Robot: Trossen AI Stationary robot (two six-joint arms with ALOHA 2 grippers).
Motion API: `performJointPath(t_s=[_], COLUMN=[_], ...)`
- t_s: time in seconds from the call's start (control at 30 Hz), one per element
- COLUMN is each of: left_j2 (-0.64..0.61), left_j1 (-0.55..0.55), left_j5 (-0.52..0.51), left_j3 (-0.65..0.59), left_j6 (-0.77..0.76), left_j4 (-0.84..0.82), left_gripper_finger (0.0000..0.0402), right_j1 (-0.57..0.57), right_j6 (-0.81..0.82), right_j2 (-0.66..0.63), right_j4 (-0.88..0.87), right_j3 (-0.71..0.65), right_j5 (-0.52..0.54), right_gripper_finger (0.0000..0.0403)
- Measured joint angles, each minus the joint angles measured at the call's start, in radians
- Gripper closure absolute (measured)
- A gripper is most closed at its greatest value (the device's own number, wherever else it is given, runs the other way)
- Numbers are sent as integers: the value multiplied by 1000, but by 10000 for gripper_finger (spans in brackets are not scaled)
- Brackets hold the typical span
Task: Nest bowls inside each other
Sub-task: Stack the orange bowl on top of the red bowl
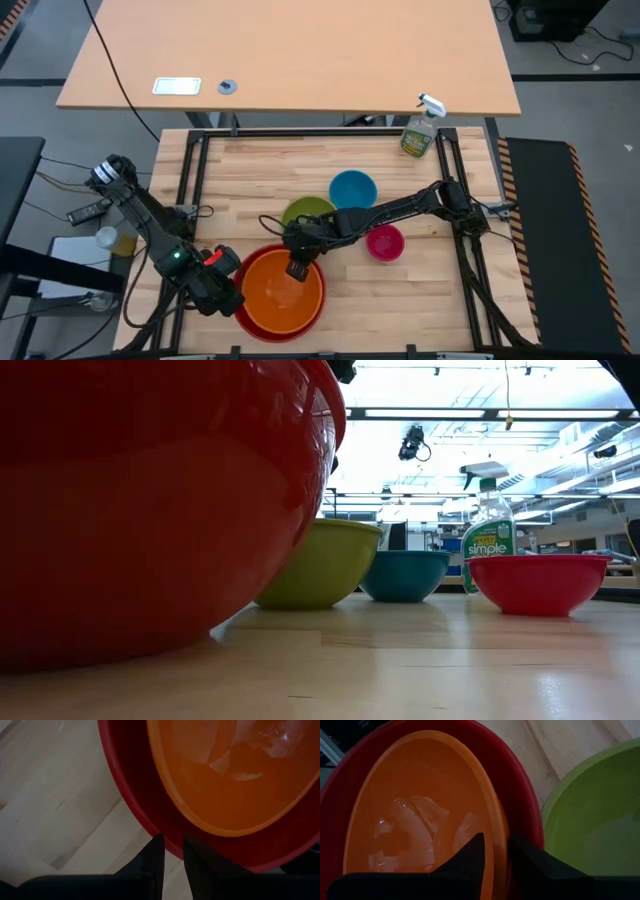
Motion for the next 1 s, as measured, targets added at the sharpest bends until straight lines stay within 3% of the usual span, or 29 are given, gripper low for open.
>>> performJointPath(t_s=[0.47, 0.83, 1.0], left_j2=[-3, -4, -18], left_j1=[-3, -3, -5], left_j5=[-17, -17, -33], left_j3=[0, 0, 0], left_j6=[18, 22, 22], left_j4=[-1, -2, -7], left_gripper_finger=[331, 331, 331], right_j1=[-15, -26, -31], right_j6=[0, 10, 43], right_j2=[0, 0, 0], right_j4=[-92, -110, -188], right_j3=[13, 24, 72], right_j5=[-25, -80, -63], right_gripper_finger=[298, 214, 210])
